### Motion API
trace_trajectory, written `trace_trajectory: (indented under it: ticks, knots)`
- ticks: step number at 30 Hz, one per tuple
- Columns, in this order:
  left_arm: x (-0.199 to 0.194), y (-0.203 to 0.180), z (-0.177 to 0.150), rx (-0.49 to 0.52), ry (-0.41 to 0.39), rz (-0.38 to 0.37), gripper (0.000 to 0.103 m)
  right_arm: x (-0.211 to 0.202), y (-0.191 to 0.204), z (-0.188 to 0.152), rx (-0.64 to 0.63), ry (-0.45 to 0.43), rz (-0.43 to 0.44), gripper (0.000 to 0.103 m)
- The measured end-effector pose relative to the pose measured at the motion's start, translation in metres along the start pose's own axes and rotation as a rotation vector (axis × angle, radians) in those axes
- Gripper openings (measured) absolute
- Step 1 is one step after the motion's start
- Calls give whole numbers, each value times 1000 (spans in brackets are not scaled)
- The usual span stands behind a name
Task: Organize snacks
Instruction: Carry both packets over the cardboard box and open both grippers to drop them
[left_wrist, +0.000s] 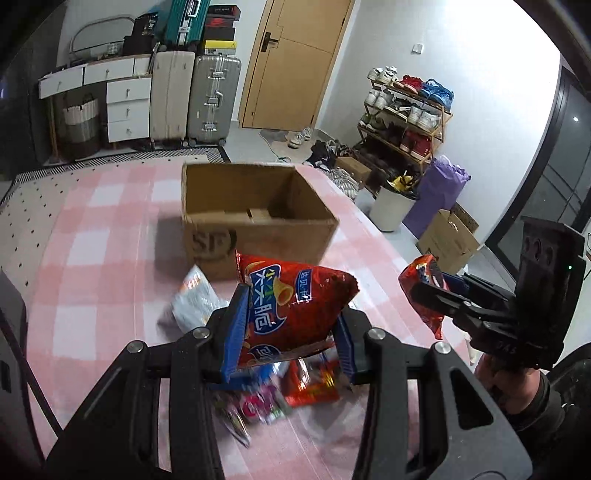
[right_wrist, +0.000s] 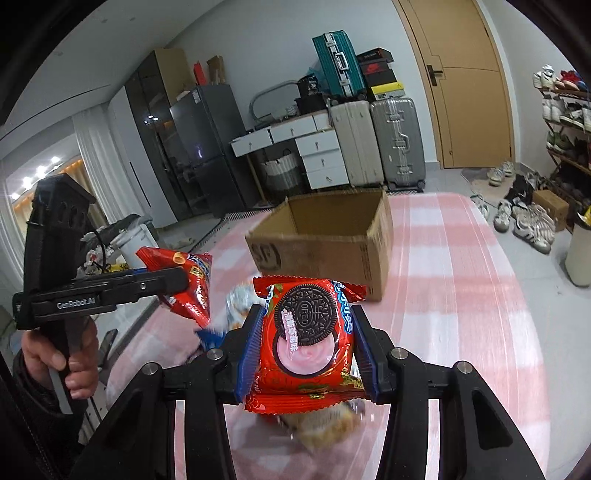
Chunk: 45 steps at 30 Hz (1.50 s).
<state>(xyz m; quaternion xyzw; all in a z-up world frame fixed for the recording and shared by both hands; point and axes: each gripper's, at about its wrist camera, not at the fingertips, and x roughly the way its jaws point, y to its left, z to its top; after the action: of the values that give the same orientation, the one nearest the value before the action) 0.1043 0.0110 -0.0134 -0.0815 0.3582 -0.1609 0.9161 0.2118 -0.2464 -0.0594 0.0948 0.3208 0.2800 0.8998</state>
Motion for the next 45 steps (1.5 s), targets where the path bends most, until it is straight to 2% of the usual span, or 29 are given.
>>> trace_trajectory:
  ticks: [9, 22, 27, 30, 35, 40, 45]
  knots:
    - [18, 14, 66, 6, -17, 12, 39, 29, 2, 66, -44, -11, 24, 46]
    - [84, 49, 154, -48, 15, 15, 39, 90, -8, 147, -59, -2, 56, 46]
    - [120, 59, 151, -80, 51, 5, 39, 122, -19, 157, -40, 23, 56, 46]
    - [134, 67, 153, -94, 42, 21, 39, 143, -27, 153, -34, 55, 51, 46]
    - [166, 78, 152, -114, 72, 34, 39, 169, -43, 143, 1, 84, 42, 46]
    - [185, 83, 135, -120, 97, 43, 39, 187, -54, 136, 16, 102, 29, 46]
    - [205, 83, 133, -115, 118, 41, 39, 203, -62, 127, 34, 121, 10, 46]
